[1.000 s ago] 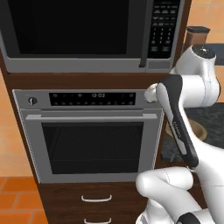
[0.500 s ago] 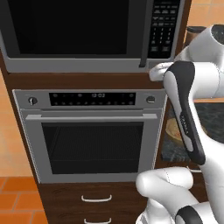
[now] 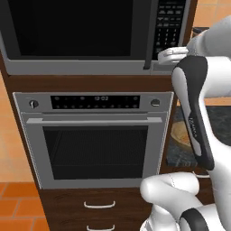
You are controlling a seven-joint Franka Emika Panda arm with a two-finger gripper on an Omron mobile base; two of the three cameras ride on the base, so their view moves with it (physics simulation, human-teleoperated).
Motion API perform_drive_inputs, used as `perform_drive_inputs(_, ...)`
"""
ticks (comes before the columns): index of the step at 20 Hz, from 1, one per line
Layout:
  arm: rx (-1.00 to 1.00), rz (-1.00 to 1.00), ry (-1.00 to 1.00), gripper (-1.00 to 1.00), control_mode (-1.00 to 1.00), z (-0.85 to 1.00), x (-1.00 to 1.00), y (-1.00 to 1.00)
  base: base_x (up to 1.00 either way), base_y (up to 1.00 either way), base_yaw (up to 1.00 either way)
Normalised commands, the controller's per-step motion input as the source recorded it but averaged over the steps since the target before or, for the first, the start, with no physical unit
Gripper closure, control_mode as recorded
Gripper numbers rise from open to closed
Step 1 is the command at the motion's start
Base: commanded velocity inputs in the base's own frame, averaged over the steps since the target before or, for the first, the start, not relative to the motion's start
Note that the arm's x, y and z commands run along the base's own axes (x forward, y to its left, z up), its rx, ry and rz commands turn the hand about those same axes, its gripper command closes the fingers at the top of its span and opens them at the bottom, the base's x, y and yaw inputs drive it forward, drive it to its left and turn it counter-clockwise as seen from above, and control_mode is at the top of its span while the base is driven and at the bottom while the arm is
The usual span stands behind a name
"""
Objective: Open the microwave, place the bowl with waffle inside the microwave, then close the microwave door and turn it on.
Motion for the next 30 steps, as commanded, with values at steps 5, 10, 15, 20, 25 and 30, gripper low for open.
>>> perform_drive_inputs(5, -0.02, -0.03, -0.06, -1.00, -1.00, 0.27, 0.09, 0.48, 0.00, 0.00, 0.00)
perform_drive_inputs(10, -0.11, -0.05, -0.01, -1.00, -1.00, 0.00, 0.38, 0.62, 0.00, 0.00, 0.00)
perform_drive_inputs(15, -0.08, -0.04, 0.00, -1.00, -1.00, -0.16, 0.52, 0.14, 0.00, 0.00, 0.00)
perform_drive_inputs(20, -0.01, -0.07, 0.00, -1.00, -1.00, -0.27, 0.58, 0.00, 0.00, 0.00, 0.00)
perform_drive_inputs(25, 0.00, -0.08, 0.00, -1.00, -1.00, -0.15, 0.57, -0.03, 0.00, 0.00, 0.00)
perform_drive_inputs(30, 0.00, -0.09, 0.00, -1.00, -1.00, -0.08, 0.51, -0.06, 0.00, 0.00, 0.00)
